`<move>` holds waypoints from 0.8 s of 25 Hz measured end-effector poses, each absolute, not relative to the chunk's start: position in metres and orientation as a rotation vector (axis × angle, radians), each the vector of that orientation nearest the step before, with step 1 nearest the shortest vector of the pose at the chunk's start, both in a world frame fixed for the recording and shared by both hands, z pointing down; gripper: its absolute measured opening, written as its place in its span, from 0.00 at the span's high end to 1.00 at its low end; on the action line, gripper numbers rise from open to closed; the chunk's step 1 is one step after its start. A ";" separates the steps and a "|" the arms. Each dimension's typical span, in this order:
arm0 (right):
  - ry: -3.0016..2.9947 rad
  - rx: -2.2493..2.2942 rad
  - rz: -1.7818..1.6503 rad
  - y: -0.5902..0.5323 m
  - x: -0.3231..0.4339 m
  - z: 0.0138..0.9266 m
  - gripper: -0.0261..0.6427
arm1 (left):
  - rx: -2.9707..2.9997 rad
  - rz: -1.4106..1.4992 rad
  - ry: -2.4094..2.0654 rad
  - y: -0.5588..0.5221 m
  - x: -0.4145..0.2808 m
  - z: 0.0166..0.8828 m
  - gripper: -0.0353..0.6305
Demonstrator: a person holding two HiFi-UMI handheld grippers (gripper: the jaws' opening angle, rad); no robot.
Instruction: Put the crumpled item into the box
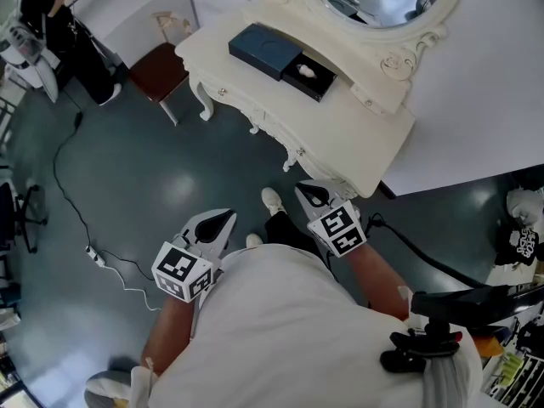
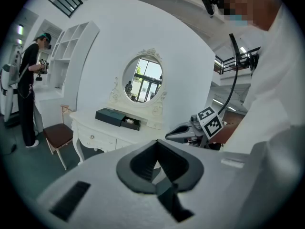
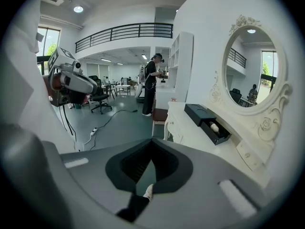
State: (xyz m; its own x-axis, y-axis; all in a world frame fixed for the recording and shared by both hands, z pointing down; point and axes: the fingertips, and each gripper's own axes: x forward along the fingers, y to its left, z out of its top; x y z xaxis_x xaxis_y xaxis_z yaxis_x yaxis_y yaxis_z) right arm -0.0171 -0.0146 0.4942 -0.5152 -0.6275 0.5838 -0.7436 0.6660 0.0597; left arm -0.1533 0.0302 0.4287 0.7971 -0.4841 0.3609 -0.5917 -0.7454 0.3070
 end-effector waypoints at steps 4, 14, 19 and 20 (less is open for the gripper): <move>-2.308 1.049 0.263 -0.013 -0.022 0.490 0.96 | 2.581 0.363 -0.806 0.031 -0.154 0.427 0.94; -2.304 1.018 0.241 -0.016 -0.028 0.494 0.96 | 2.565 0.361 -0.804 0.028 -0.155 0.435 0.94; -2.302 1.019 0.254 -0.019 -0.025 0.497 0.96 | 2.570 0.365 -0.789 0.023 -0.151 0.438 0.94; -2.302 1.019 0.256 -0.020 -0.024 0.497 0.96 | 2.568 0.366 -0.785 0.021 -0.150 0.439 0.94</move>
